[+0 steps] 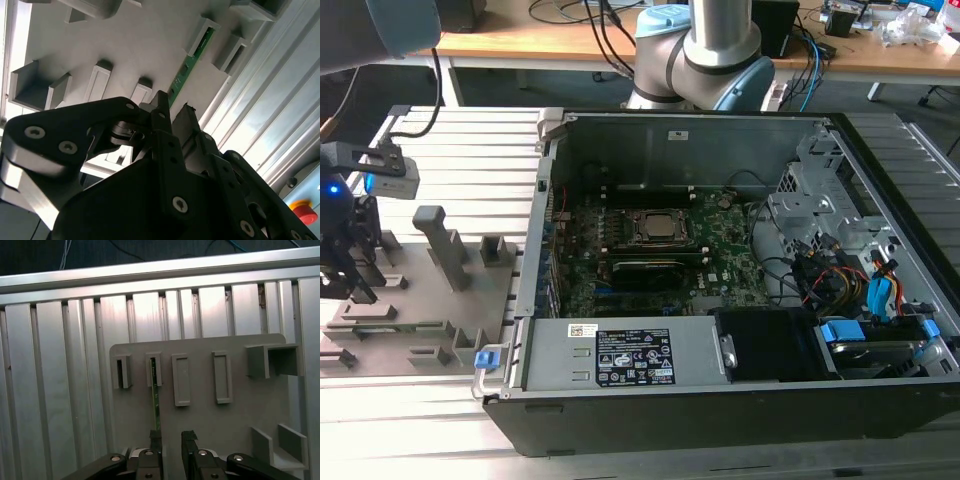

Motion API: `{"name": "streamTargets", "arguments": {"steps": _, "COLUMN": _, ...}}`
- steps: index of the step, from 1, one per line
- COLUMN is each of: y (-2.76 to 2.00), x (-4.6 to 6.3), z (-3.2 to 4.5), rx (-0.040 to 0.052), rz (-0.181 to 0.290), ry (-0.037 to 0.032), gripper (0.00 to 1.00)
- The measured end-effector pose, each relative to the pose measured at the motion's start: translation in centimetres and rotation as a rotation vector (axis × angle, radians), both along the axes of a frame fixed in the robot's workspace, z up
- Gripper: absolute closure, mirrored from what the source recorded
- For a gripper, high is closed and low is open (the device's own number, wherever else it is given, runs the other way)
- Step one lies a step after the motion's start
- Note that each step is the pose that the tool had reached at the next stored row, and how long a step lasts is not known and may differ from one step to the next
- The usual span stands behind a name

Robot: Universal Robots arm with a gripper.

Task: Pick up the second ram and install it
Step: 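Pick up the second ram and move it above second insertion slot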

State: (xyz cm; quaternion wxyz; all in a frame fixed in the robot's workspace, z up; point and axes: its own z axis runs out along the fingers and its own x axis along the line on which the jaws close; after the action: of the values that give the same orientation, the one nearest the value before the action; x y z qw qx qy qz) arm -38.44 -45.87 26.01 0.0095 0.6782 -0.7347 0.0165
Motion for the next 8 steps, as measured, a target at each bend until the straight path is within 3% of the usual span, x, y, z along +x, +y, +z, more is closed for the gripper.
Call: {"name": "streamTargets", "arguments": {"steps": 8, "y": -0.13, "x": 0.00, "z": -0.81, "rx": -0.0001, "rz": 0.000, "ry": 0.0001, "gripper": 0.70}}
